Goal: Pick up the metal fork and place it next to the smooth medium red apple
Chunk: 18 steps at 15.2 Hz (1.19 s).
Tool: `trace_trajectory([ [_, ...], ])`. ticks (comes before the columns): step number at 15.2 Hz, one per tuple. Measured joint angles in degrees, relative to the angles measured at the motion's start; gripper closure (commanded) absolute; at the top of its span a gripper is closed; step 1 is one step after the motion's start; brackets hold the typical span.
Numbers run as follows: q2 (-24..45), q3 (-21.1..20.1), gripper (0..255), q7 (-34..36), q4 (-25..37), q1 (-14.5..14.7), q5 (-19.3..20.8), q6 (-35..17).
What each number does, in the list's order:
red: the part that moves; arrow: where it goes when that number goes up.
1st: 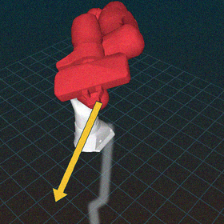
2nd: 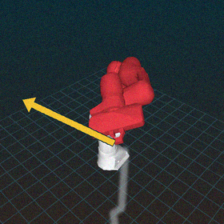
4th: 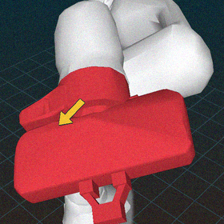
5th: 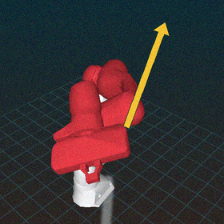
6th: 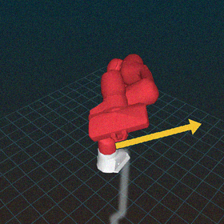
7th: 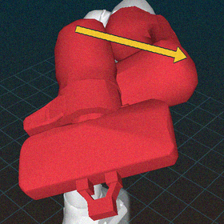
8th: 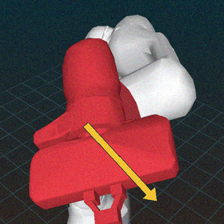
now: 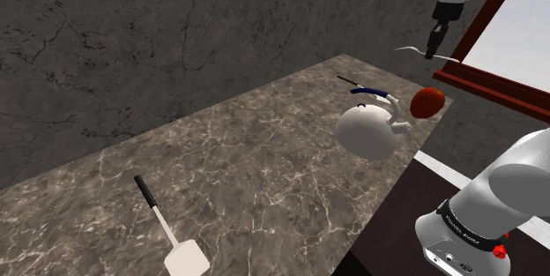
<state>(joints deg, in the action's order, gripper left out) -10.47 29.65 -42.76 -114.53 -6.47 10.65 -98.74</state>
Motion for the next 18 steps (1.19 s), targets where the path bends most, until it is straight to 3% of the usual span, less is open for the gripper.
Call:
trace_trajectory([
  [10,20.3,7.1,255,-16.2,20.1,-6.5,-9.7,1.3],
  [18,22.3,7.1,255,-16.9,16.0,-7.0,-10.8,-4.4],
])
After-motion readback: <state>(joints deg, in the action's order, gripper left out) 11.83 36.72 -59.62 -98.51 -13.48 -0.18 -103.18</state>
